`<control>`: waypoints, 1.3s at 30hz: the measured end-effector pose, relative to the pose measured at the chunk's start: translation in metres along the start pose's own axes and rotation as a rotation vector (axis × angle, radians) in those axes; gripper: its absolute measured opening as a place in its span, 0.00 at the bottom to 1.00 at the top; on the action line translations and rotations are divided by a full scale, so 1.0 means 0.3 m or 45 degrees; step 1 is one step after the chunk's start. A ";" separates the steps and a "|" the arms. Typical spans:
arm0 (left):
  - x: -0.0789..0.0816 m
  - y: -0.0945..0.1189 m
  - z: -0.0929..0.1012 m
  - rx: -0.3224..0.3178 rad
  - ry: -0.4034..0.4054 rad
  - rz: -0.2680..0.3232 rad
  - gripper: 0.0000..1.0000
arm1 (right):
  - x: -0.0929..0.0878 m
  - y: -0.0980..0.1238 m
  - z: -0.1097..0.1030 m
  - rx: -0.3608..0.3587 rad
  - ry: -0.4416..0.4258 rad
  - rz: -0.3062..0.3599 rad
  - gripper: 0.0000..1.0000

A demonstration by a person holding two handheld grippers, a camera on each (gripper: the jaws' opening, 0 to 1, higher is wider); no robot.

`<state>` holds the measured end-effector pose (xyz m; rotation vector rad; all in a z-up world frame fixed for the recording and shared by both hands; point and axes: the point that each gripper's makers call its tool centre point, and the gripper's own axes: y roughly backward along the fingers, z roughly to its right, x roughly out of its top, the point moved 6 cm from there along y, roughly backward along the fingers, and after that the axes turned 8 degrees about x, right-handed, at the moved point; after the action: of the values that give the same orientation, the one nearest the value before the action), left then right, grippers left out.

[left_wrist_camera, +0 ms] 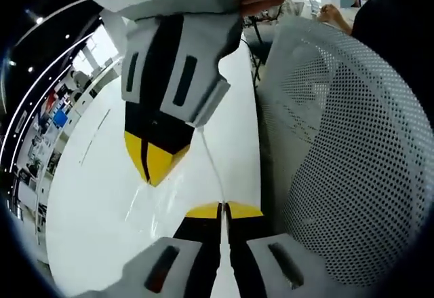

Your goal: Open the resealable bag by pulling the two sides of the seal apart until the entire bag opening is separated and visibly accessible.

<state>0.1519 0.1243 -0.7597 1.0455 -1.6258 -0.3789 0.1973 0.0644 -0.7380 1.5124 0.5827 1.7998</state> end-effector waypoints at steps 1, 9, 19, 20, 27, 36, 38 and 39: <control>0.000 0.004 -0.005 0.010 0.019 0.004 0.02 | -0.002 0.001 0.003 0.002 0.010 -0.002 0.00; -0.010 0.054 -0.063 0.099 0.156 0.044 0.14 | -0.028 -0.006 0.033 0.017 0.214 -0.091 0.00; -0.064 0.107 -0.127 0.205 0.390 0.122 0.30 | -0.043 -0.027 0.086 0.088 0.347 -0.082 0.00; -0.076 0.112 -0.131 0.217 0.404 0.114 0.33 | -0.045 -0.030 0.094 0.100 0.360 -0.085 0.00; -0.123 0.136 -0.157 0.286 0.555 0.116 0.42 | -0.066 -0.045 0.160 0.126 0.453 -0.122 0.00; -0.133 0.148 -0.204 0.387 0.651 0.200 0.60 | -0.101 -0.060 0.219 0.164 0.494 -0.129 0.00; -0.132 0.153 -0.213 0.409 0.647 0.191 0.69 | -0.104 -0.065 0.220 0.172 0.505 -0.123 0.00; -0.134 0.154 -0.218 0.419 0.640 0.184 0.72 | -0.103 -0.067 0.221 0.175 0.516 -0.118 0.00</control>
<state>0.1909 0.1991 -0.7298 1.1460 -1.3147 0.2454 0.2683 0.0477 -0.7586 1.1849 0.9729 2.0400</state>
